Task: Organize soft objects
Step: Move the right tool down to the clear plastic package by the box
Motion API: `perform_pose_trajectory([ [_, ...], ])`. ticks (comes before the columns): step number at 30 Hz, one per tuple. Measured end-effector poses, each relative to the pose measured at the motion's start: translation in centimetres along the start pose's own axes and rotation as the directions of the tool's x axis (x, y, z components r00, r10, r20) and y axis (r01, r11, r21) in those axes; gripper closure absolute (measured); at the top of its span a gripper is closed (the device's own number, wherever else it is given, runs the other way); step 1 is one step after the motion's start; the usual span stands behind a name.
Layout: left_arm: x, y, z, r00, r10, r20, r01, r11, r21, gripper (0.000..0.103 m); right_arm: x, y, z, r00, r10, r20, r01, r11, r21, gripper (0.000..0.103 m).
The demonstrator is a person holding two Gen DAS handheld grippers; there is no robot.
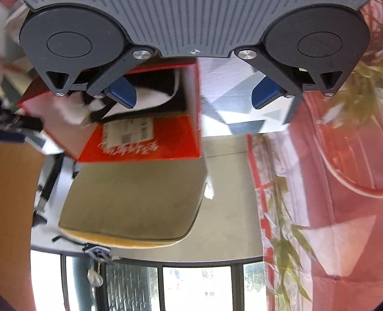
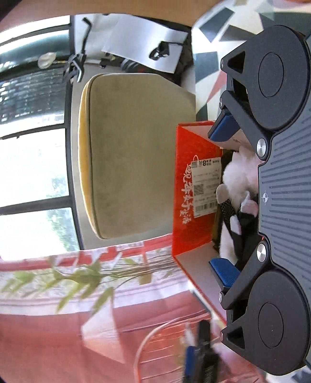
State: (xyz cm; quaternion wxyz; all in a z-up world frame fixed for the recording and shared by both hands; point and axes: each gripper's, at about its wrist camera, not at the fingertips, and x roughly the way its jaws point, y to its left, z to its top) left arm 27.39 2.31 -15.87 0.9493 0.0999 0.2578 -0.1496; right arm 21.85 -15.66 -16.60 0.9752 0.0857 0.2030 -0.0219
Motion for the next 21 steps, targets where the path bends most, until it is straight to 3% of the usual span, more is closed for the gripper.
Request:
perform_pose_trajectory([
  [3,-0.1,0.7,-0.7,0.999,-0.01,-0.031,0.01,1.0,-0.013,0.0,-0.6,-0.6,-0.3,1.0,0.023,-0.006,-0.023,0.998,0.053,0.0],
  [6,0.3,1.8,-1.5,0.995,-0.068,-0.075,0.063,0.996,-0.061,0.0,-1.1,-0.9,-0.9,1.0,0.005,-0.021,-0.004,0.998,0.063,0.0],
  [12,1.2,4.5,-3.3,0.972,-0.149,-0.182,0.127,0.984,-0.128,0.0,-1.8,-1.4,-2.4,0.995,-0.007,-0.098,0.015,0.996,0.084,0.0],
  [14,1.3,4.9,-3.8,0.97,-0.148,-0.192,0.123,0.983,-0.137,0.0,-1.5,-1.6,-3.0,0.987,-0.002,-0.16,0.02,0.994,0.11,0.0],
  [21,1.7,5.4,-4.6,0.967,-0.173,-0.189,0.14,0.974,-0.176,0.0,-1.5,-0.6,-4.2,0.981,-0.019,-0.192,0.033,0.997,0.07,0.0],
])
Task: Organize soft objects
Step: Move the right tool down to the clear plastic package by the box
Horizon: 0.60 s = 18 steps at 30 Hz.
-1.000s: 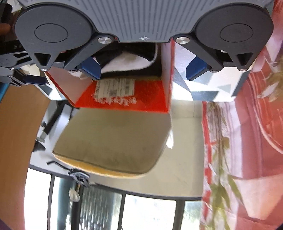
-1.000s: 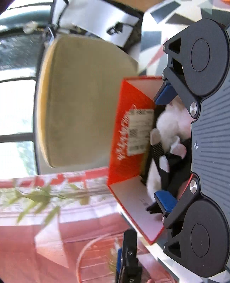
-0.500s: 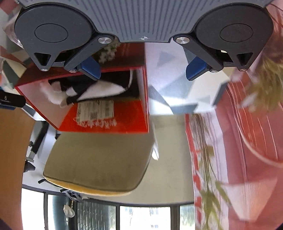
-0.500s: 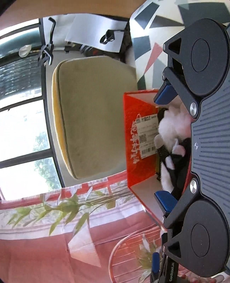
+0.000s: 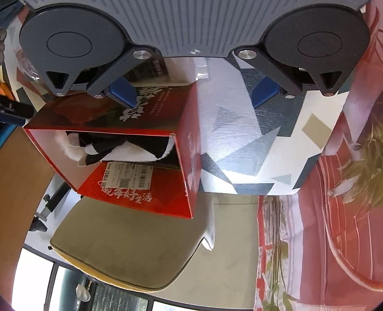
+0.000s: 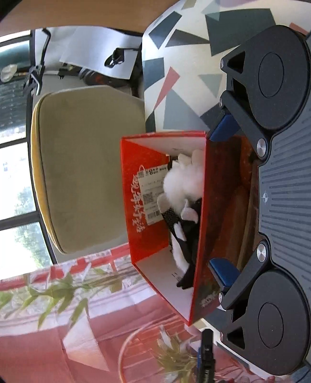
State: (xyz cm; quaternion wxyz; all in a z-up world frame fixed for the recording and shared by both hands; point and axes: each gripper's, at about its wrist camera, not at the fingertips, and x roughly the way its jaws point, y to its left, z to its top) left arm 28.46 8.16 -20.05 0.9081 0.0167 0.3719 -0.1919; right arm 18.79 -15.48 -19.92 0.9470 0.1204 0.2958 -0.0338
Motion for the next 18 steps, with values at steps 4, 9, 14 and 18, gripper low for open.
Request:
perform_pose_trajectory([
  [4,0.3,-0.8,-0.4,1.0,0.004,0.0,-0.004,0.999,0.053,0.0,0.5,0.7,-0.5,0.999,0.011,-0.041,-0.012,1.0,-0.029,0.0],
  [9,1.0,-1.4,-0.9,0.999,-0.03,-0.04,0.033,0.996,0.085,0.008,1.5,0.6,-1.4,0.99,0.044,-0.131,-0.047,0.999,-0.015,0.0],
  [14,2.6,-1.3,-1.2,0.989,-0.056,-0.134,0.067,0.995,0.075,0.015,2.5,0.2,-2.0,0.978,0.069,-0.198,-0.068,0.998,0.012,0.0],
  [18,3.4,-1.0,-1.6,0.979,-0.093,-0.181,0.105,0.993,0.061,0.02,3.5,-0.1,-2.2,0.965,0.09,-0.245,-0.087,0.996,0.022,0.002],
])
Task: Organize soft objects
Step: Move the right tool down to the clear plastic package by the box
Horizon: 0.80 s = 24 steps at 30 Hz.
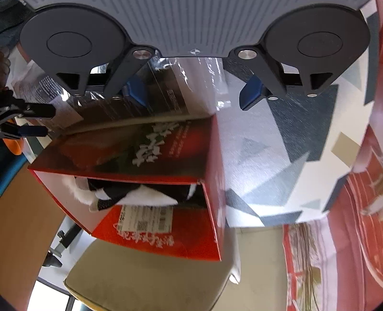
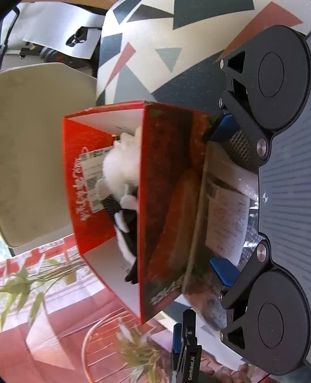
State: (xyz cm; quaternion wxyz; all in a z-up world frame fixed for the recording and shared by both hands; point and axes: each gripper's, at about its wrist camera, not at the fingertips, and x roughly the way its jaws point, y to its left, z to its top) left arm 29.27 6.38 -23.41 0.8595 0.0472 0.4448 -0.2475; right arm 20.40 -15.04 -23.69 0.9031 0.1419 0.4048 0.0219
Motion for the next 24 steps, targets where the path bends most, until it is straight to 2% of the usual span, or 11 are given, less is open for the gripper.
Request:
perform_pose_trajectory([
  [2,0.3,0.2,-0.1,1.0,-0.026,-0.016,0.026,0.999,-0.021,0.021,0.7,0.0,-0.2,0.999,0.022,-0.039,-0.022,1.0,-0.005,0.006],
  [5,0.8,0.2,-0.1,0.997,-0.06,-0.039,0.059,0.998,-0.029,0.021,1.7,-0.2,-0.3,0.996,0.046,-0.079,-0.046,0.999,0.006,0.006],
  [9,1.6,0.4,0.2,0.996,-0.067,-0.052,0.064,0.997,-0.044,0.021,2.6,-0.6,-0.3,0.991,0.075,-0.107,-0.071,0.996,0.047,0.004],
  [13,3.0,1.1,0.9,0.99,-0.114,-0.085,0.106,0.989,-0.103,0.021,3.0,-0.9,-0.3,0.987,0.1,-0.127,-0.091,0.993,0.071,0.003],
  [18,4.0,1.1,1.1,0.989,-0.103,-0.101,0.093,0.991,-0.101,0.019,3.8,-1.4,-0.1,0.979,0.13,-0.16,-0.117,0.989,0.087,0.001],
  [24,4.8,1.3,0.7,0.984,-0.134,-0.116,0.117,0.983,-0.144,0.016,4.6,-1.7,0.3,0.969,0.16,-0.187,-0.143,0.985,0.1,0.0],
])
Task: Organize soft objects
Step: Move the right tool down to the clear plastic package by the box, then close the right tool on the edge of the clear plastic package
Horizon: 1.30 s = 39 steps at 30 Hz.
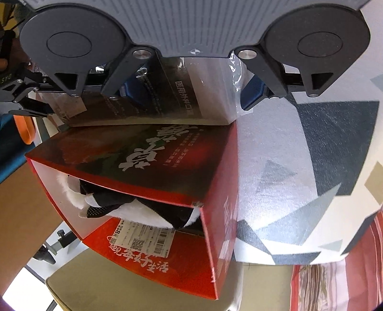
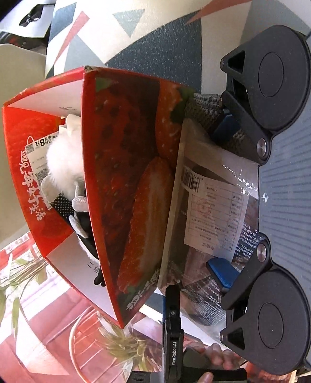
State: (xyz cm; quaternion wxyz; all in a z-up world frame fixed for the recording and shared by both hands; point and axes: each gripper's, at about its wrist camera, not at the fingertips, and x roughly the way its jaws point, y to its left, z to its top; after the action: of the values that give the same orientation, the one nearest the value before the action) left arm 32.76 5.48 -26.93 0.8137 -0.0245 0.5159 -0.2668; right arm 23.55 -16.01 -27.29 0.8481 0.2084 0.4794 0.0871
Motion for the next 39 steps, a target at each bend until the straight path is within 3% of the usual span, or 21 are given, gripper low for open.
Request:
perform_pose_trajectory([
  [8,-1.2,1.1,-0.1,1.0,-0.011,0.001,0.012,1.0,-0.029,0.016,0.1,-0.1,0.0,1.0,0.01,-0.004,-0.01,1.0,-0.007,0.0],
  [15,-0.7,2.5,-0.7,0.995,-0.087,-0.047,0.076,0.978,-0.193,0.016,0.0,0.0,-0.1,1.0,0.008,0.002,-0.008,1.0,-0.018,0.0],
  [24,-1.6,0.1,-1.3,0.992,-0.113,-0.058,0.107,0.99,-0.096,0.021,0.1,0.5,-0.1,1.0,0.012,-0.001,-0.012,0.999,-0.039,0.001],
  [29,-3.7,-0.6,-1.7,0.991,-0.135,-0.022,0.134,0.99,-0.038,0.03,-0.8,1.8,-0.2,1.0,0.012,0.026,-0.009,0.994,-0.105,0.013],
  [33,-6.2,-1.1,-1.8,0.986,-0.167,0.022,0.167,0.986,0.001,0.03,-2.9,3.4,0.1,0.998,0.024,0.054,-0.012,0.978,-0.209,0.026],
  [39,-9.5,-2.7,-1.3,0.986,-0.134,0.101,0.124,0.987,0.098,0.031,-6.8,4.6,1.0,0.993,0.032,0.111,0.006,0.945,-0.328,0.049],
])
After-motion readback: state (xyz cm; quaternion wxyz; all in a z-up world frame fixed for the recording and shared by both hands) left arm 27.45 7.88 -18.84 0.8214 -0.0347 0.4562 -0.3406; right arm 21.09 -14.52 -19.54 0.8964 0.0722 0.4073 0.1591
